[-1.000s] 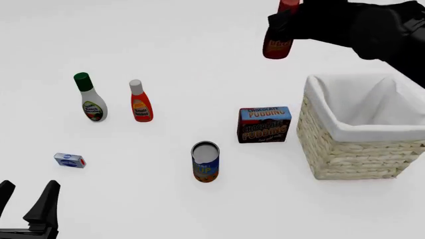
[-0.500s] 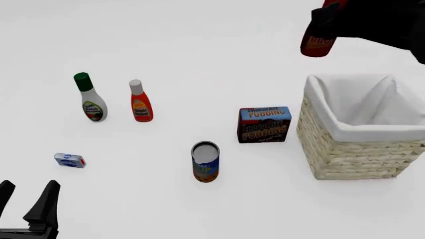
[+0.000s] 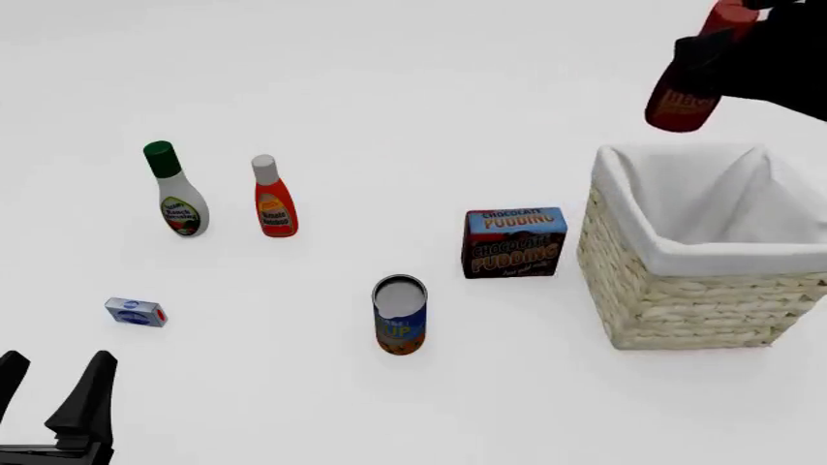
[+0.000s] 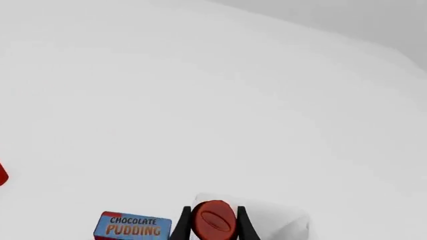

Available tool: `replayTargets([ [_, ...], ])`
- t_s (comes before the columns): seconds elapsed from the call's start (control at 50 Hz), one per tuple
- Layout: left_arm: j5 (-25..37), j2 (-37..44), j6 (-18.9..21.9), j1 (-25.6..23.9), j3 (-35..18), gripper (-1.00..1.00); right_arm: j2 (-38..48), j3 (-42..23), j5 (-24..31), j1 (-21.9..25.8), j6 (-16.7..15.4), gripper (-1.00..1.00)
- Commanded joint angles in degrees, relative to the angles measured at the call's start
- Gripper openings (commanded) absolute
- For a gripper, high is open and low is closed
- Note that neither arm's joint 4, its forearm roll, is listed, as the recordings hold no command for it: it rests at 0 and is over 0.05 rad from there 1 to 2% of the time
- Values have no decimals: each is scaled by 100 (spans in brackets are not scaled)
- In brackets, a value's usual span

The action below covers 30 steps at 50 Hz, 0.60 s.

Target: Pick the bbq sauce and place it in the basket.

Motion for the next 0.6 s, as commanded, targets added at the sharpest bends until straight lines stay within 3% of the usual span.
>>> replayTargets([
  [0.02, 0, 0, 0, 0, 0, 100, -108, 333, -241, -355, 165, -100],
  [0.24, 0, 0, 0, 0, 0, 100, 87, 684, -532, -680, 188, -100],
  [0.6, 0, 0, 0, 0, 0, 100, 581, 960, -956, -819, 167, -100],
])
